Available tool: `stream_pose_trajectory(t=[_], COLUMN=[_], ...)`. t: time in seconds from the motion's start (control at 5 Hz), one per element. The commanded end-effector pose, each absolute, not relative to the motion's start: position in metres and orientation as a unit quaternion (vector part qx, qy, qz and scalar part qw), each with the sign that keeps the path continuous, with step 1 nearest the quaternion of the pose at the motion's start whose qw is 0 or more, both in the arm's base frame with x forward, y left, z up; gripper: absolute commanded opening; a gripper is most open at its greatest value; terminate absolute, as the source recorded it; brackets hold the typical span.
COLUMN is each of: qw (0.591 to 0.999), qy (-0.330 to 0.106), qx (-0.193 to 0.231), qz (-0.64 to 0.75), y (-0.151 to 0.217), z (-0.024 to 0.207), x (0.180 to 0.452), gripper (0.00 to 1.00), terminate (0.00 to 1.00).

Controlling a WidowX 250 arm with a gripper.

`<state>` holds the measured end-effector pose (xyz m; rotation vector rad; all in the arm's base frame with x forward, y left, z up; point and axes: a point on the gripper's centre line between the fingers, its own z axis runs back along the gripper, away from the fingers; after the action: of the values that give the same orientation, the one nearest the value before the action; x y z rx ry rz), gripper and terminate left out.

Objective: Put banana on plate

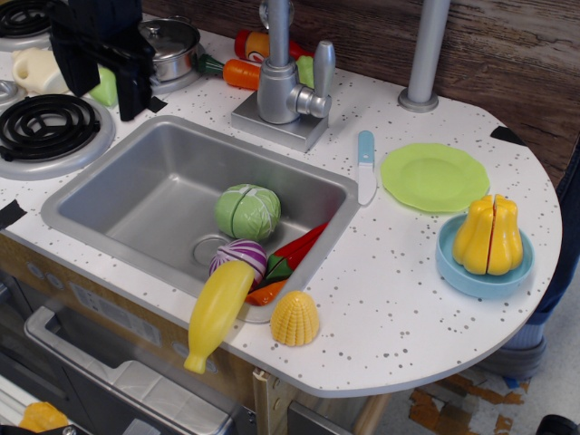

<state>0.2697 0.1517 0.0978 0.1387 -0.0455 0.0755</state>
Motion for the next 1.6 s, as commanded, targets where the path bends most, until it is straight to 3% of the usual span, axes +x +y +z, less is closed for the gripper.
stream_pose_trajectory(t=[0.0, 0.2, 0.8, 1.4], qw=[0.991, 0.987, 0.982, 0.983], qy=[-0.06, -0.078, -0.077, -0.091], qx=[0.075, 0.056, 0.031, 0.035], qz=[0.097, 0.133, 0.171, 0.157], y=[0.102, 0.081, 0.028, 0.015], z=[0.104, 0.081, 0.064, 0.042], x=[0.239, 0.232, 0.226, 0.218], gripper=[1.0, 1.0, 1.0, 1.0], terminate=[0.0, 0.0, 0.0, 0.0])
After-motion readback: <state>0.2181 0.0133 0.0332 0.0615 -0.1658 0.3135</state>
